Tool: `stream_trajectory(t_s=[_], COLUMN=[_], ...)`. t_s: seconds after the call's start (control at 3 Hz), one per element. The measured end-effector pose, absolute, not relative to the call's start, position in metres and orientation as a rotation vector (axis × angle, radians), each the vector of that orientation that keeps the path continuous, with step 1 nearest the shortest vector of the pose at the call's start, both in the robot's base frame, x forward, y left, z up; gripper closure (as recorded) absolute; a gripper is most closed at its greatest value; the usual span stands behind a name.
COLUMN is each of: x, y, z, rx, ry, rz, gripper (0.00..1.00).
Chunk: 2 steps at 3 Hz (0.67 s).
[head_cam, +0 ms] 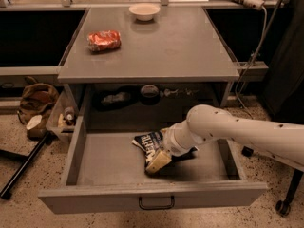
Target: Pick blue chip bag from top drawer and place on counter
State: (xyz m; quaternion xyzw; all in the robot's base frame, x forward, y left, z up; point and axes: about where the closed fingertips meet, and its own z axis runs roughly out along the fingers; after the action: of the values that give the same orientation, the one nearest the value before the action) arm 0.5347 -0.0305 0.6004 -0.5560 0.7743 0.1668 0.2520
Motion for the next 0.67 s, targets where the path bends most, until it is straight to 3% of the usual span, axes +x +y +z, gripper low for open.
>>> stream_trajectory(t_s=[0.67], x=[0.5347], y=[-0.0305], z=[0.6067], rx=[-1.512], ry=[2.106], rz=[0.454], gripper=[0.88])
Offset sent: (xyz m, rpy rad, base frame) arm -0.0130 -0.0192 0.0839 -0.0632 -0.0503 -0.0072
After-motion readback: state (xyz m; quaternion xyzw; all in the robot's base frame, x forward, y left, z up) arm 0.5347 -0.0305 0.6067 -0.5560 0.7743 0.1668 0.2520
